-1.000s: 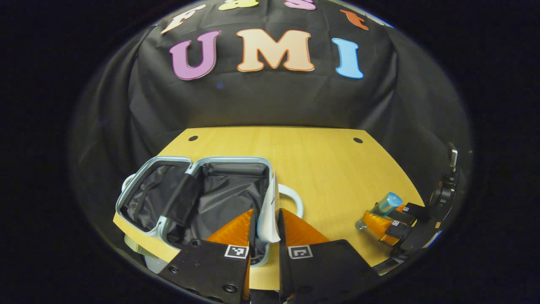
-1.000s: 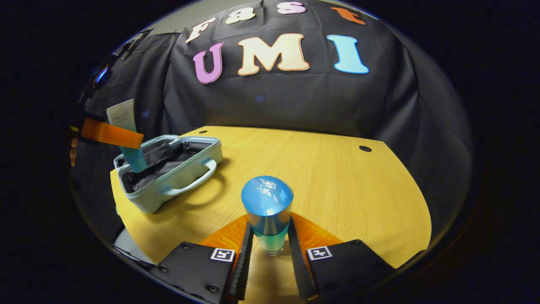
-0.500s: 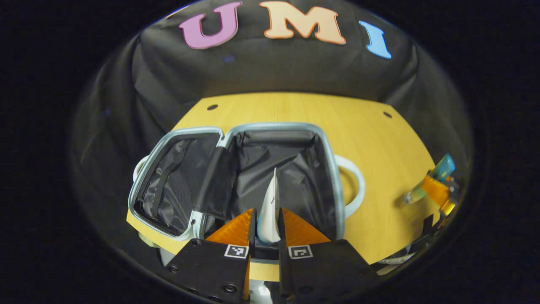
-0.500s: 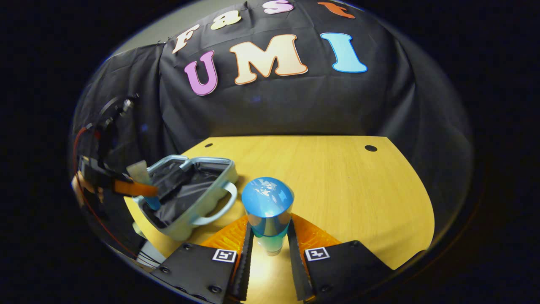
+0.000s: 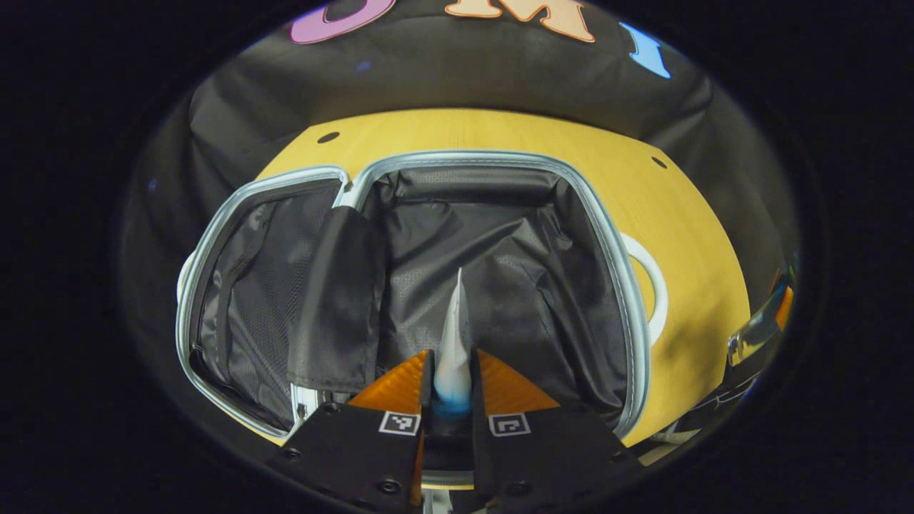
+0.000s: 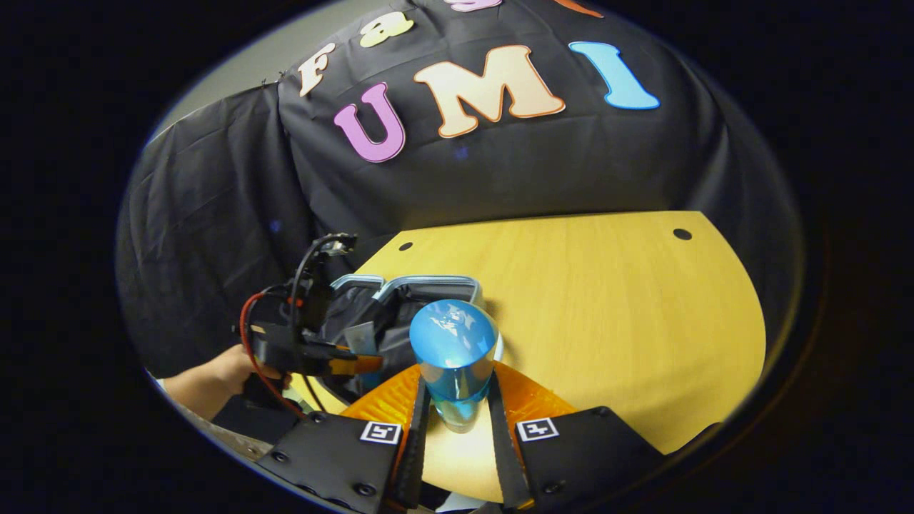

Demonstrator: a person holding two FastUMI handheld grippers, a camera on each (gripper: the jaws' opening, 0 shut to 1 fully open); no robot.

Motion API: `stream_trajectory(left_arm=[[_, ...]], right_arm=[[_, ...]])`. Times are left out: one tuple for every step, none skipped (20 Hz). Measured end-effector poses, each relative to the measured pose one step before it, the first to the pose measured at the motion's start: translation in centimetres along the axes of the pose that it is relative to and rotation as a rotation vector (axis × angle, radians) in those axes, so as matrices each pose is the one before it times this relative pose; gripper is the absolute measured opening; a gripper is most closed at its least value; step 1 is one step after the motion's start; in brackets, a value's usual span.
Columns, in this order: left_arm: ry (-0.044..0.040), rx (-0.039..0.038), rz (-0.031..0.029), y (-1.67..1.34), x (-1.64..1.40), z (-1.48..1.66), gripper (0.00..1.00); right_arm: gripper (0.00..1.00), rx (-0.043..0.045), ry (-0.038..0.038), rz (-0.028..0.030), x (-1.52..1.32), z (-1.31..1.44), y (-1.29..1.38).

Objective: First open the suitcase, pack the skin care products into it, and then close the suitcase.

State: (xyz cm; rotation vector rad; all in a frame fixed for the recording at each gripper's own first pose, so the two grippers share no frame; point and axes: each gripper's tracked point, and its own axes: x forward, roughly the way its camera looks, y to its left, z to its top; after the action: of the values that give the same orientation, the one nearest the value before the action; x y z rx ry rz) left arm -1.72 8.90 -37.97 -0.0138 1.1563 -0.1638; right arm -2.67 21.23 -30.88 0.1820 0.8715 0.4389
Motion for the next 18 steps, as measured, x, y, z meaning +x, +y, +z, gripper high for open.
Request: stream_trajectory(left_arm=[[-0.00209,-0.00016,-0.00737,0.011,0.494,0.276,0.21],[0.00306,-0.00429,-0.00976,-0.137,0.412,0.178,0.22],[-0.00783,-0.00549,-0.01529,-0.147,0.0,0.229,0.24],[-0.01752,-0.00344,-0.03316,-0.567,-0.005,0.419,0.34],[-0.02426,-0.0009,-0.01815,-0.365,-0.378,0.726,0.48],[-0.03586,0.00443,-0.01552,-0.196,-0.649,0.971,0.62],[-0.04117,0.00161,-0.02232,-0.248,-0.826,1.048,0.75],[-0.03923,-0.00434,-0.02165,-0.16,-0.67,1.026,0.89],[-0.03605,-0.00788,-0.01316,0.15,-0.761,1.059,0.88],[-0.02939,-0.0091,-0.01003,0.513,-0.607,0.924,0.85],[-0.0254,-0.00931,0.00014,0.829,-0.608,0.806,0.86],[-0.01982,-0.00371,0.00559,1.125,-0.541,0.734,0.86],[-0.01434,-0.00388,0.01294,1.377,-0.62,0.474,0.86],[-0.00925,-0.00741,0.01681,1.61,-0.477,0.312,0.86],[-0.00623,-0.01056,0.0164,1.888,-0.334,0.406,0.86],[-0.0054,-0.01647,0.02297,2.013,-0.465,0.257,0.86],[-0.00206,-0.01573,0.01718,1.893,-0.343,0.004,0.86],[-0.00004,-0.01683,0.02192,1.946,-0.305,0.09,0.86]], right_arm=[[0.44,-0.00328,0.00654,0.00545,0.451,0.142,0.755],[0.44,-0.00833,0.00765,0.00358,0.53,0.057,0.615],[0.41,-0.00838,0.00903,0.00431,0.538,0.102,0.64],[0.44,-0.00692,0.00997,0.00764,0.527,0.02,0.688],[0.44,-0.00389,0.00972,0.00799,0.569,-0.006,0.613],[0.41,-0.00467,0.00915,0.00564,0.641,-0.013,0.643],[0.41,-0.00388,0.00872,0.00423,0.672,-0.014,0.531],[0.44,0.00035,0.01111,0.00534,0.796,-0.226,0.543],[0.41,0.00516,0.01564,0.00531,0.855,-0.148,0.492],[0.44,0.00549,0.01604,0.00727,0.938,-0.323,0.523],[0.44,0.00551,0.01701,0.00499,1.05,-0.301,0.484],[0.44,0.00732,0.02541,0.00188,1.187,-0.566,0.427],[0.41,0.01188,0.03006,-0.00292,1.29,-0.699,0.336],[0.44,0.0175,0.03398,-0.0064,1.135,-1.072,0.131],[0.44,0.02055,0.03406,-0.00778,1.057,-0.885,0.146],[0.41,0.01468,0.02543,-0.00827,1.146,-0.781,0.353],[0.41,0.0116,0.02506,-0.01024,1.018,-0.661,0.212],[0.45,0.01725,0.02707,-0.01312,0.969,-0.852,0.081]])
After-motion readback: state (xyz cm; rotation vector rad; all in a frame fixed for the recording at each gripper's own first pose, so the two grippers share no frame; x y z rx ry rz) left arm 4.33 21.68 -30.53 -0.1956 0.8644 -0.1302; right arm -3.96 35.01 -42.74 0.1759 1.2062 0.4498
